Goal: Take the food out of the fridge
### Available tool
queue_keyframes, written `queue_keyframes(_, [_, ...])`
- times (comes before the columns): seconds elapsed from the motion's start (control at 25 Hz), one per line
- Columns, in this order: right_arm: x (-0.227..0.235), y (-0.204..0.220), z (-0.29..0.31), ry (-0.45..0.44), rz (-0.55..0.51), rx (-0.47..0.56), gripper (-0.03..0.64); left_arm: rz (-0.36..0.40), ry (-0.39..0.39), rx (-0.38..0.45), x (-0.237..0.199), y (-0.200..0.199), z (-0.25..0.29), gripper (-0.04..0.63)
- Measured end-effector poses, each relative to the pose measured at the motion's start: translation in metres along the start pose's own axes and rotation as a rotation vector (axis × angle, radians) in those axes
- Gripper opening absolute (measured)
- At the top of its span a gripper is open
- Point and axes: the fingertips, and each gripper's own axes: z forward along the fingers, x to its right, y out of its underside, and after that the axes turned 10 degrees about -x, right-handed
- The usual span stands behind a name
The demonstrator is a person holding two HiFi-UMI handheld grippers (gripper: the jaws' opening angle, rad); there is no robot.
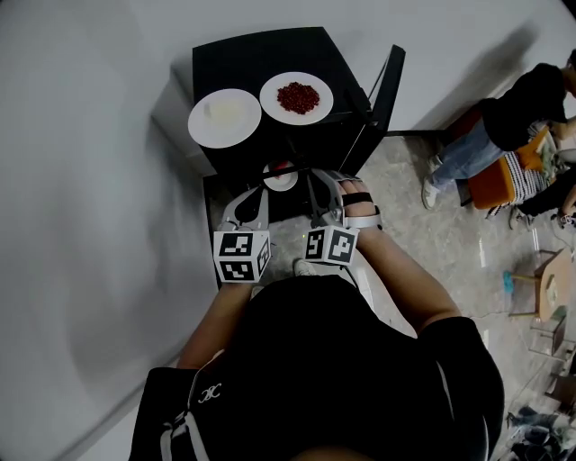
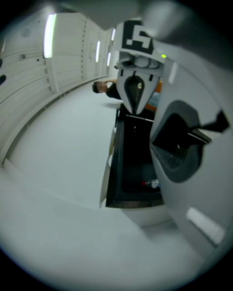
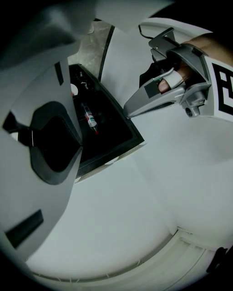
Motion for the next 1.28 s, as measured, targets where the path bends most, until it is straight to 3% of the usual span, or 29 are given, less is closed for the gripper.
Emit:
queue_keyframes(0.72, [-0.032,-0.01,-0.006,-0.076,-0.004,0.016,0.0,-0.042,-0.002,-0.015,-0.01,0.021,-0.012,-0.002])
queue_keyframes(1.04, [-0.097,-0.026,-0.001,-0.196,-0.012,0.028,0.0,-0.121,-0.051,-0.023,-0.046,0.062,-0.028,-0.002])
queue_keyframes(1.16, [-0.136,-0.026,0.009,-0.273,0.051,0.002,0.002,-0.144,-0.057,-0.037,-0.059,0.091,-0.026,-0.002])
queue_keyframes(1.28, [-0.17,-0.02,0.029,-0.371,0.26,-0.034,0.002,-0.175,-0.059,-0.056,-0.073,0.124,-0.017,0.0])
